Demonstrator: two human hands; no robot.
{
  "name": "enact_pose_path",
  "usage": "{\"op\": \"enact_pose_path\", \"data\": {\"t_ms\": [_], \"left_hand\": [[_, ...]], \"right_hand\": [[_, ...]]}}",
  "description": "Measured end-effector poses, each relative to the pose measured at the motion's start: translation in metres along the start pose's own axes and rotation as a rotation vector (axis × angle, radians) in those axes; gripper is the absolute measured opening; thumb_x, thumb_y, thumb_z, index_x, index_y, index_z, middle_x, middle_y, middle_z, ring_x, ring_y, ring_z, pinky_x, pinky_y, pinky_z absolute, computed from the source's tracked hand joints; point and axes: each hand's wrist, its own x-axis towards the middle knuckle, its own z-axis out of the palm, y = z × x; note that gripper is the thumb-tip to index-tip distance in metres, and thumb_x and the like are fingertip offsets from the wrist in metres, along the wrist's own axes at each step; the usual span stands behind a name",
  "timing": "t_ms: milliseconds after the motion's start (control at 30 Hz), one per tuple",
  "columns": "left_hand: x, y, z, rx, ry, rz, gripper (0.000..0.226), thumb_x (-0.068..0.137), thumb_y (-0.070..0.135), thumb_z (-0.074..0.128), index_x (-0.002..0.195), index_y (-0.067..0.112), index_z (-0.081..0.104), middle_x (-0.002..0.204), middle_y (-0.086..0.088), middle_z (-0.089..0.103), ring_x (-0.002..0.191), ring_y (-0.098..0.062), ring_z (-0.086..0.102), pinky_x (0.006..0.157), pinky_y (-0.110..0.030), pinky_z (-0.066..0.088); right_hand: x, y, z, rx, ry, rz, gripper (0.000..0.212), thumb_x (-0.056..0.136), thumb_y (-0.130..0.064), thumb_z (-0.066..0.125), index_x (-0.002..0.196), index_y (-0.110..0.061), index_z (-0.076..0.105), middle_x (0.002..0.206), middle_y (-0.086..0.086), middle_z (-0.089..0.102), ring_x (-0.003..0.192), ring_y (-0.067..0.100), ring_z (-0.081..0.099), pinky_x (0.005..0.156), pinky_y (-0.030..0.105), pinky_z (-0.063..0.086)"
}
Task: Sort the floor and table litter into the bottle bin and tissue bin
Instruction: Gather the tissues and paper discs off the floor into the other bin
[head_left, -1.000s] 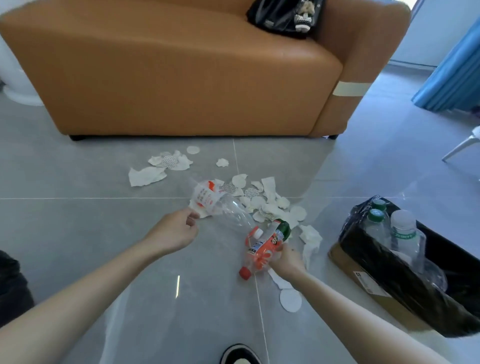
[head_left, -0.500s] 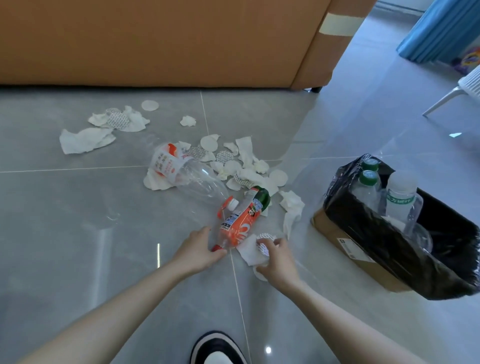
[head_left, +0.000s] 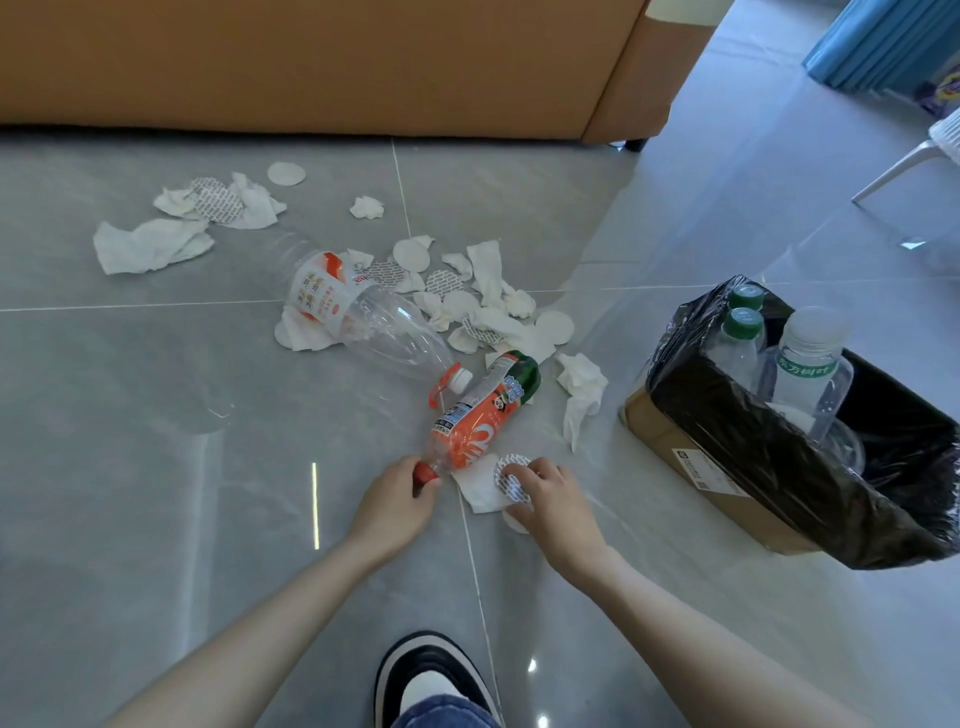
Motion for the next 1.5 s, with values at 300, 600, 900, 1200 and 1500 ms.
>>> {"op": "enact_pose_path", "data": {"t_ms": [300,600,900,1200,1500], "left_hand": [[-0.015,0.006,-0.015,-0.170,0.087,0.012,0.017,0.096,0.025,0.049,0.103,0.013,0.059,0.097,-0.003,0.065,0.091,-0.020,0.060,0.074,-0.027,0.040],[-0.029,0.004,-0.039,-0.325,0.140,-0.016,0.019,0.096,0.030,0.049,0.109,0.021,0.060,0.098,0.001,0.067,0.092,-0.019,0.064,0.078,-0.028,0.045],[-0.044,0.001,-0.065,-0.385,0.223,-0.008,0.012,0.094,0.032,0.052,0.090,0.027,0.062,0.089,0.005,0.067,0.089,-0.017,0.063,0.079,-0.036,0.048],[-0.080,-0.008,-0.107,-0.459,0.301,-0.081,0.014,0.096,0.030,0.049,0.091,0.025,0.061,0.094,-0.002,0.067,0.089,-0.018,0.063,0.084,-0.037,0.050],[-0.154,-0.036,-0.152,-0.522,0.470,-0.221,0.020,0.098,0.029,0.042,0.091,0.017,0.056,0.088,0.000,0.061,0.078,-0.014,0.059,0.082,-0.037,0.049]], "right_hand": [[0.001,0.003,-0.009,-0.188,-0.187,-0.144,0.068,0.081,-0.028,0.071,0.141,-0.017,0.038,0.151,0.003,0.029,0.117,0.028,0.044,0.095,0.035,0.042],[-0.005,-0.003,-0.003,-0.218,-0.137,-0.188,0.054,0.081,-0.021,0.065,0.131,-0.015,0.046,0.138,0.003,0.043,0.104,0.029,0.047,0.079,0.036,0.044],[-0.011,-0.016,0.009,-0.155,-0.020,-0.137,0.039,0.081,-0.008,0.056,0.119,-0.013,0.056,0.117,0.006,0.056,0.088,0.032,0.055,0.066,0.039,0.044],[-0.020,-0.058,-0.041,0.423,0.213,0.098,0.014,0.089,-0.013,0.051,0.082,-0.009,0.040,0.063,0.002,0.041,0.058,0.018,0.033,0.051,0.032,0.025],[-0.043,-0.190,-0.117,0.755,0.058,-0.242,0.019,0.090,-0.007,0.047,0.102,-0.022,0.041,0.083,0.005,0.056,0.064,0.019,0.057,0.054,0.027,0.052]]}}
